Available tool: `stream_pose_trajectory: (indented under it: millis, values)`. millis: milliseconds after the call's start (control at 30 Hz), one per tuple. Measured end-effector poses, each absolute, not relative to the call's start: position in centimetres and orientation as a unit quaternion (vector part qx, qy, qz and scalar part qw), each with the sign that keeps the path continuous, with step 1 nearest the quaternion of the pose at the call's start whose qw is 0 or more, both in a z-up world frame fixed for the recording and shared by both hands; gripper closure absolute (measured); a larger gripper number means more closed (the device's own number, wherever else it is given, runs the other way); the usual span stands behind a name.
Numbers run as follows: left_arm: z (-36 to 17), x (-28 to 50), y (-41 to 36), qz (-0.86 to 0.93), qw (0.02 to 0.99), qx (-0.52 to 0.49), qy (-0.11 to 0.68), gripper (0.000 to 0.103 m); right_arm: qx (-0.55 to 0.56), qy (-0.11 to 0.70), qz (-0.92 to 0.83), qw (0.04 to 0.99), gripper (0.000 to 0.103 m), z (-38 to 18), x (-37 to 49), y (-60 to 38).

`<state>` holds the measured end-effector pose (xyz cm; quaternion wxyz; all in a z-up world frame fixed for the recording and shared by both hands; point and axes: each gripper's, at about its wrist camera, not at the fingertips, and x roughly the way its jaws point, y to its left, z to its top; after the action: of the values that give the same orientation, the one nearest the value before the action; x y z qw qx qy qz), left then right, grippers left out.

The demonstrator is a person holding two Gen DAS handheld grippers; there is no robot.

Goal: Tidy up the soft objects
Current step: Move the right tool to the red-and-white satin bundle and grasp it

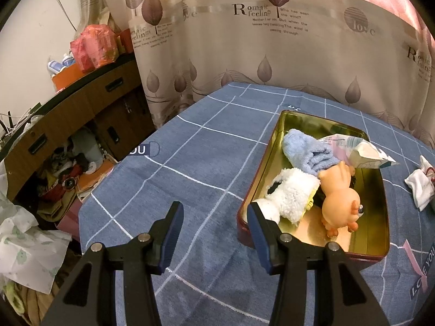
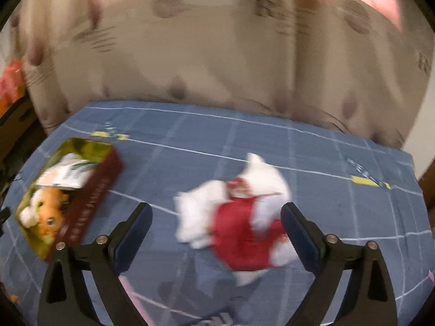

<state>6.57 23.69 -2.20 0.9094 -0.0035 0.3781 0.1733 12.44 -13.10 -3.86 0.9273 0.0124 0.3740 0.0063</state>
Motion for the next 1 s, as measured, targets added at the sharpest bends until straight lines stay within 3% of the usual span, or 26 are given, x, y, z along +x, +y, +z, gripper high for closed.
stream_pose_trajectory:
  millis: [433, 533, 567, 633, 700, 800, 1000]
  values:
    - [-2.5, 6.7, 23.7, 0.177, 0.907, 0.004, 0.383, 0.053, 0.026, 0.431, -0.026, 0.902, 0.009, -9.9, 14.0, -16.3]
    - [-2.6, 6.7, 23.7, 0.179, 0.906, 0.007, 0.383, 0.053, -0.007, 0.432, -0.026, 0.902, 0.026, -10.9, 13.5, -16.3]
    - [-2.6, 6.7, 23.7, 0.179, 0.906, 0.008, 0.383, 0.053, -0.012, 0.428, -0.027, 0.903, 0.038, -11.1, 13.3, -16.4]
    - [-2.6, 6.8, 23.6, 0.181, 0.906, 0.012, 0.383, 0.053, -0.005, 0.420, -0.022, 0.907, 0.045, -11.2, 12.9, -17.0]
    - [-2.6, 6.8, 23.5, 0.183, 0.906, 0.017, 0.382, 0.053, -0.001, 0.409, -0.020, 0.912, 0.061, -11.0, 12.6, -17.5]
    - [-2.7, 6.7, 23.3, 0.185, 0.906, 0.024, 0.380, 0.053, 0.002, 0.396, -0.010, 0.918, 0.074, -10.6, 12.1, -17.9]
    - [-2.4, 6.6, 22.8, 0.181, 0.909, 0.031, 0.373, 0.053, 0.041, 0.380, 0.021, 0.924, 0.079, -9.9, 9.8, -19.4]
